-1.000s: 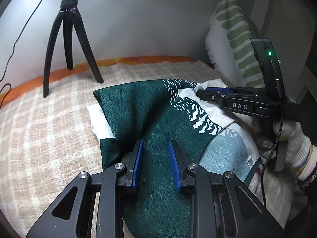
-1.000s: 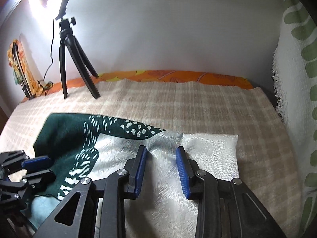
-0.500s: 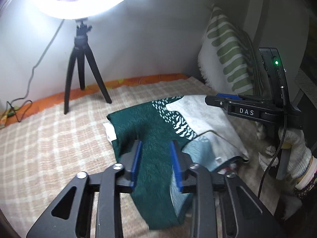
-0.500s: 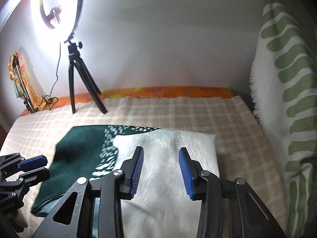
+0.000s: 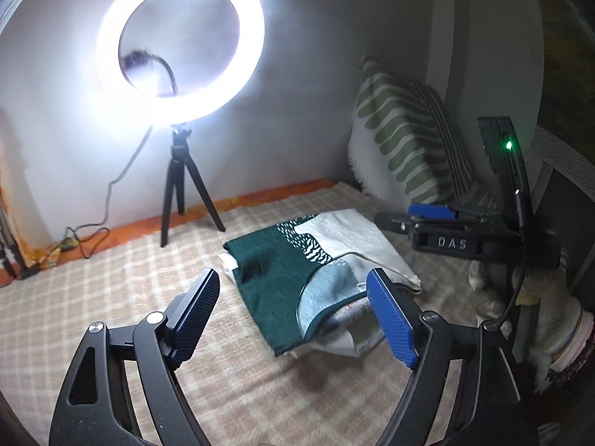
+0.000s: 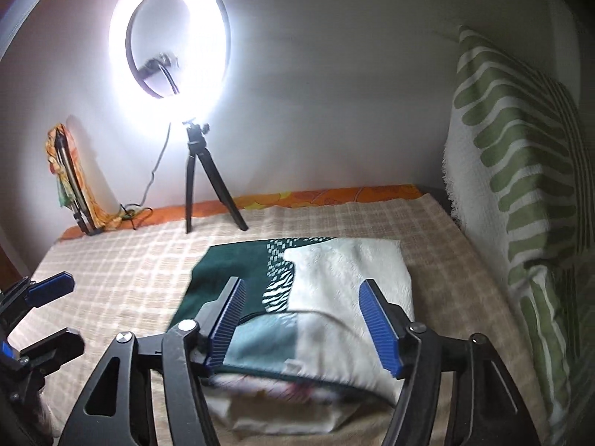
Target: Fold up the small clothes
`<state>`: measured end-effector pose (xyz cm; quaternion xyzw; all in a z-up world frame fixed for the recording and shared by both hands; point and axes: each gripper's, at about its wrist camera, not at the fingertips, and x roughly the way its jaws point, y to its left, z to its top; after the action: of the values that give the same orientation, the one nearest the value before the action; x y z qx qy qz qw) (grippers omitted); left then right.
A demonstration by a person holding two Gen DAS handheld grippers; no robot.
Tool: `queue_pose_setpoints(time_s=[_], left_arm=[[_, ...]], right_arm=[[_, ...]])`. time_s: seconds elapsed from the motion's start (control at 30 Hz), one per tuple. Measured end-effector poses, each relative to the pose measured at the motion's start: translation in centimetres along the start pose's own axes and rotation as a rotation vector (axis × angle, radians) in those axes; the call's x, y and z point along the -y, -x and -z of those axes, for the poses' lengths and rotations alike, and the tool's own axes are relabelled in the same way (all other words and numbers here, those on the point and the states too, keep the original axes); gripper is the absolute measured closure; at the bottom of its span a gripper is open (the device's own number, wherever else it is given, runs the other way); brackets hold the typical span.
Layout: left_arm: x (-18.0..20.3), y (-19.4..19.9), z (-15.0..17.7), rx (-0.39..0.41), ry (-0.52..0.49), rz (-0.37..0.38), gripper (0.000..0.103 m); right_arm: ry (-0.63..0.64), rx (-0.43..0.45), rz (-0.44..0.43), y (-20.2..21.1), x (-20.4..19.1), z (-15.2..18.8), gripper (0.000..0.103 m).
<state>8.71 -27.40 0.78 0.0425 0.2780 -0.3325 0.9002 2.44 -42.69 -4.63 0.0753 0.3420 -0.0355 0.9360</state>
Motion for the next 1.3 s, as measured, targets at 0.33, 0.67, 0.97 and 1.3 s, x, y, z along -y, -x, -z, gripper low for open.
queue_pose_setpoints(time_s=[0.33,0.67,0.97,1.3], left_arm=[[-0.8,5.7,1.8,0.023,0.004,0.003,0.02],[-1.8,10.1,4.3,0.02,-0.018,-0.057,0.007],[-3.5,12.2,6.3,0.013,0.022,-0.095,0.0],[-4.7,12.8,8.3,0.004,0.032,-0.145,0.0]], right_arm=[[0.036,0.067,0.088,5.8,-4.5,2.5,0.011],[0.016,0.106,0.142,9.4,-7.8,5.0,0.002],[-0.006,0.149,0.163,10.6,-9.8,7.4,0.0],[-0.029,0.149,0.18,9.4,-10.2,8.9,0.0]])
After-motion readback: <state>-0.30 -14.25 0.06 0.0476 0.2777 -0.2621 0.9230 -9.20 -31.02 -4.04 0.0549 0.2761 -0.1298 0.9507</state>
